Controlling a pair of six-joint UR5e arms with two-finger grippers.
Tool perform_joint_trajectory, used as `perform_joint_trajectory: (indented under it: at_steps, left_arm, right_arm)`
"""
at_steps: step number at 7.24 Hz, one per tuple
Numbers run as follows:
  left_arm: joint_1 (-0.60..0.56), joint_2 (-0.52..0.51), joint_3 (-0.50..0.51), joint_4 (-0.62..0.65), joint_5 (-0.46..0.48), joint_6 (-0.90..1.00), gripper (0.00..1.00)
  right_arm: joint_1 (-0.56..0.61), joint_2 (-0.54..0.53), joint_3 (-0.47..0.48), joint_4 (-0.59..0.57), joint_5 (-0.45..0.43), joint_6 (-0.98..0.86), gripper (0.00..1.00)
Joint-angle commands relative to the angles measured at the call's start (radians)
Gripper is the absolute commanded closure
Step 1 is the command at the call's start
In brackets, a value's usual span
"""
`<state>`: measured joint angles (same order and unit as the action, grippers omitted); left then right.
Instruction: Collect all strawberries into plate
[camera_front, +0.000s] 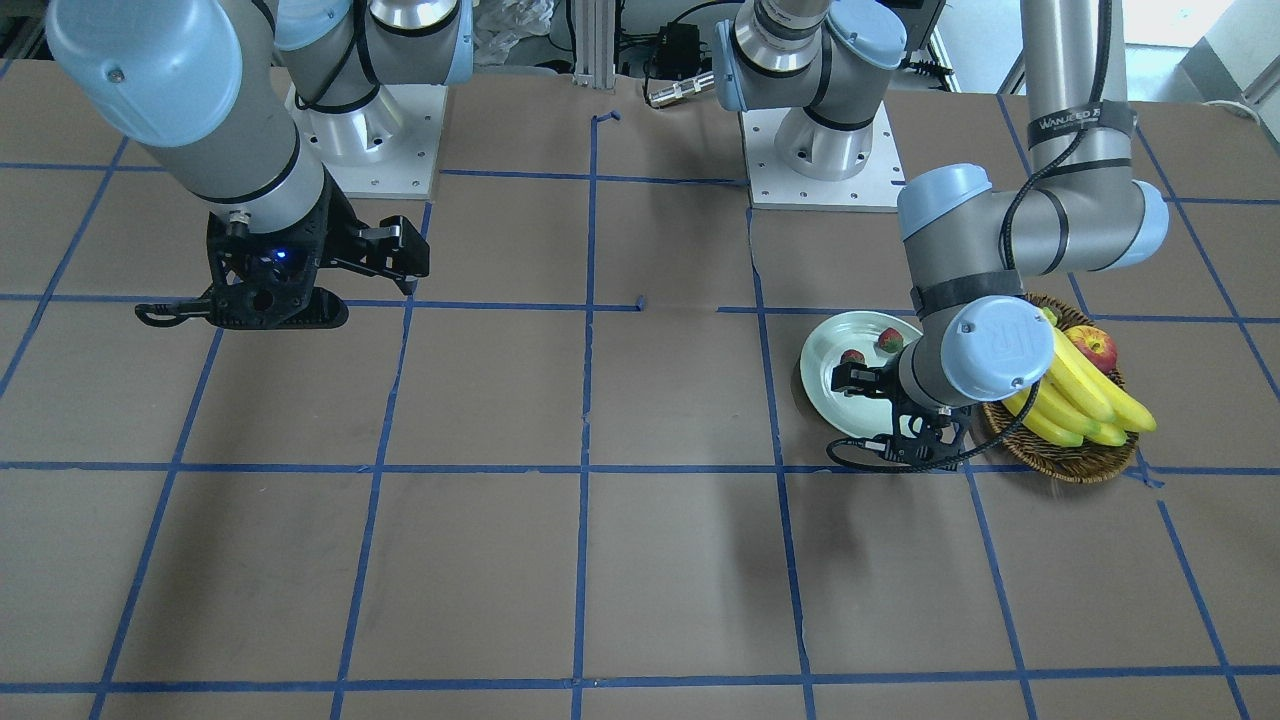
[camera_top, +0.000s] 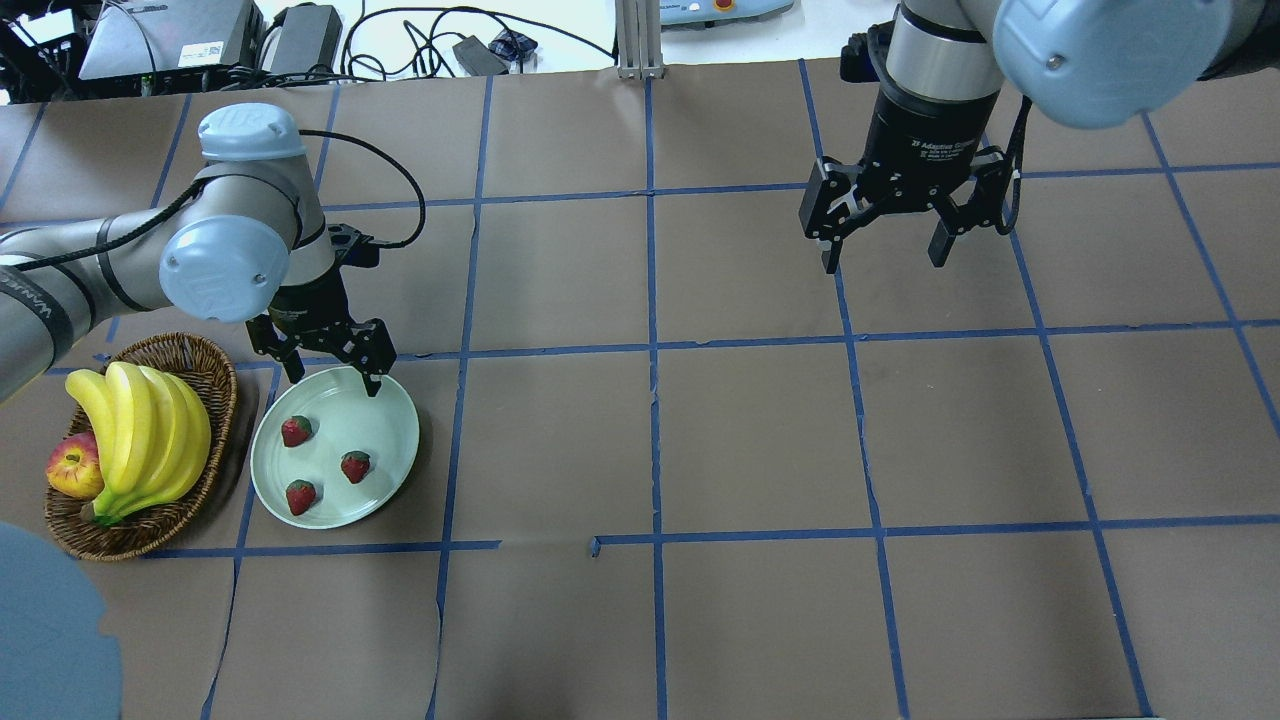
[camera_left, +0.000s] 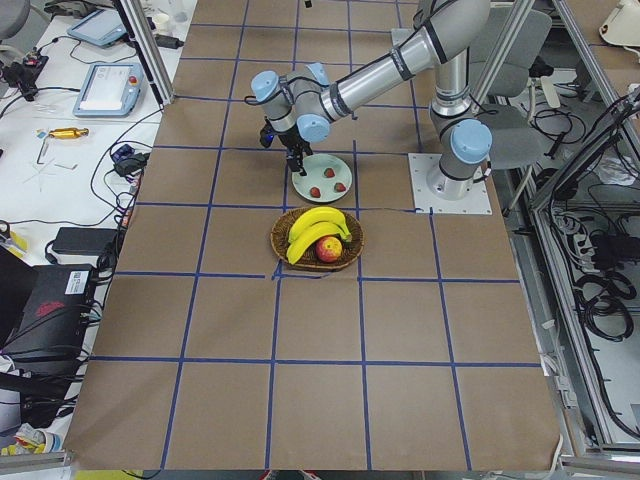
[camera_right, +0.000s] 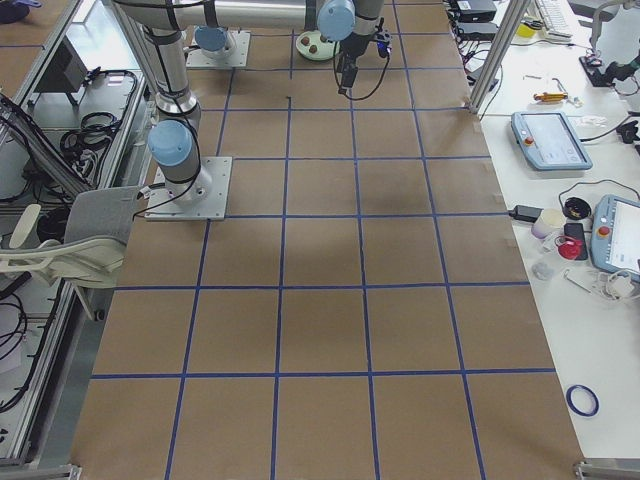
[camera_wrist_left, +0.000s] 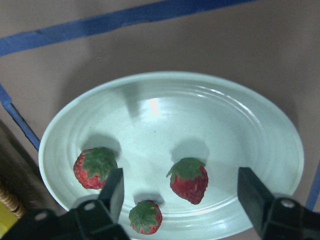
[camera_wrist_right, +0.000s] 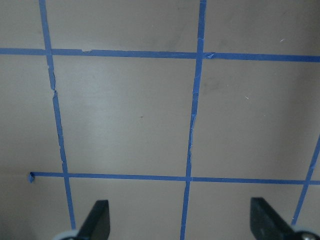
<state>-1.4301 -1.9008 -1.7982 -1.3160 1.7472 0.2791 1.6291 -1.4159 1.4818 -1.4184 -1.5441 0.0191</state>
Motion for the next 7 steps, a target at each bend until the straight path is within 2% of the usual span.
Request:
perform_joint_trajectory:
  at_steps: [1, 3, 6, 7]
  left_arm:
    - [-0.036, 0.046, 0.057, 0.003, -0.04, -0.146, 0.0]
    - [-0.085, 0.087, 0.124, 0.008, -0.063, -0.204, 0.0]
    - [-0.138, 0.17, 0.262, -0.219, -0.083, -0.209, 0.0]
    - [-0.138, 0.196, 0.29, -0.265, -0.116, -0.196, 0.0]
  right_arm:
    - [0.0, 0.002, 0.002, -0.001, -0.002, 0.002, 0.0]
    - [0.0, 0.002, 0.002, 0.003, -0.002, 0.001, 0.0]
    - [0.0, 0.0, -0.002, -0.017, -0.002, 0.002, 0.0]
    - [0.0, 0.0, 0.0, -0.068, 0.001, 0.002, 0.0]
